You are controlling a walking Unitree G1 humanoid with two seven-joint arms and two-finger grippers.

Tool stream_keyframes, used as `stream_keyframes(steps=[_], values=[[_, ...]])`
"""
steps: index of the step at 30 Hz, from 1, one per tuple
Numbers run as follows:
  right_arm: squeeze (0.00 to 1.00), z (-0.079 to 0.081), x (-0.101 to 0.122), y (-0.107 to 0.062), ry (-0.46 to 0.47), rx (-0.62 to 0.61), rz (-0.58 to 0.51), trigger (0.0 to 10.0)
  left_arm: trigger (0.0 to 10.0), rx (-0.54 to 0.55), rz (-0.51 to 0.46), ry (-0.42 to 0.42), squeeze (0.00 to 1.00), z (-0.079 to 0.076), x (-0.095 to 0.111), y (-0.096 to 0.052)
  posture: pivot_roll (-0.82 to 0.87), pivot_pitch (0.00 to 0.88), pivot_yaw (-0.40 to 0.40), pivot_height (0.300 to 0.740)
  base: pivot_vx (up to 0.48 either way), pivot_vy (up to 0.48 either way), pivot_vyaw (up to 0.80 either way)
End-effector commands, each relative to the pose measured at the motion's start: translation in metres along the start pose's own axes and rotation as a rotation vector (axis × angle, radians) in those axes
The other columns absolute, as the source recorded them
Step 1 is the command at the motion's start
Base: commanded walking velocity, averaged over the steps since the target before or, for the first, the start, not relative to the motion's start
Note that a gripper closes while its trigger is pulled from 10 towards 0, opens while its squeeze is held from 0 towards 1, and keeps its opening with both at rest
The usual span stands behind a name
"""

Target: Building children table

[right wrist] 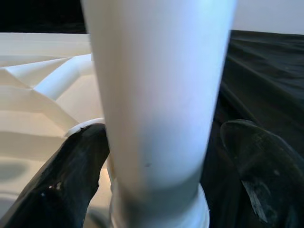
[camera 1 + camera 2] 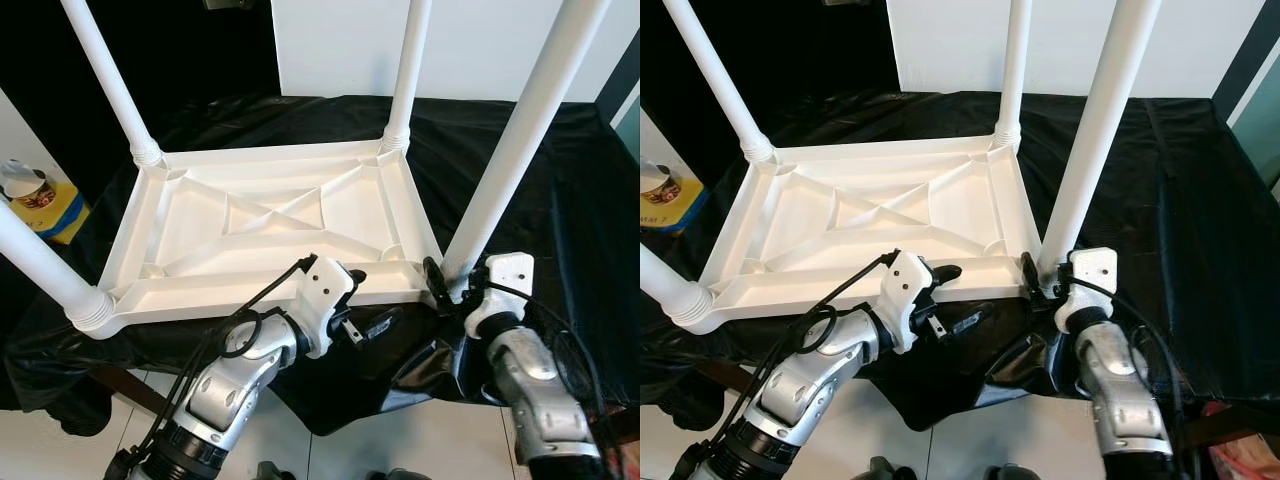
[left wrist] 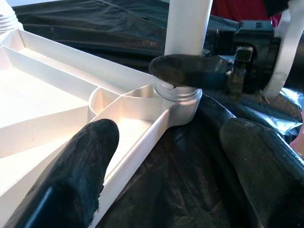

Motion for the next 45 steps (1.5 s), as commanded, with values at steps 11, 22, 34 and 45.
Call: stream_keyframes(steps=[11, 22, 34, 45], values=[[0.00, 0.008, -0.006, 0.009, -0.047, 0.275, 0.061, 10.0, 10.0, -0.047, 0.006, -0.002, 0.00, -0.006, 0.000, -0.001, -0.12, 0.100, 0.028, 0.740, 0.000, 0.000, 0.00], [0.00, 0.007, -0.016, 0.024, -0.103, 0.396, 0.116, 3.8, 10.0, -0.026, 0.005, 0.003, 0.00, -0.001, 0.002, -0.002, -0.11, 0.105, 0.029, 0.740, 0.000, 0.000, 0.00], [0.00, 0.009, -0.026, 0.028, -0.088, 0.322, 0.139, 2.9, 10.0, -0.025, 0.005, 0.002, 0.00, -0.001, 0.002, -0.003, -0.11, 0.112, 0.029, 0.740, 0.000, 0.000, 0.00], [0.00, 0.011, -0.030, 0.027, 0.022, 0.002, 0.102, 10.0, 10.0, -0.024, 0.004, -0.004, 0.00, -0.003, 0.001, -0.002, -0.11, 0.115, 0.027, 0.740, 0.000, 0.000, 0.00]])
Point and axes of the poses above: a point about 5 cm out from each wrist's last joint towards the gripper, its own y axis pointing out of the wrist towards the gripper, its own x axis along the axis of the wrist's last joint, z = x × y, the point moved 4 cm from there along y, pointing out of the wrist towards the gripper, and after that the axes turned 1 degree about y, right-handed, at the moved point
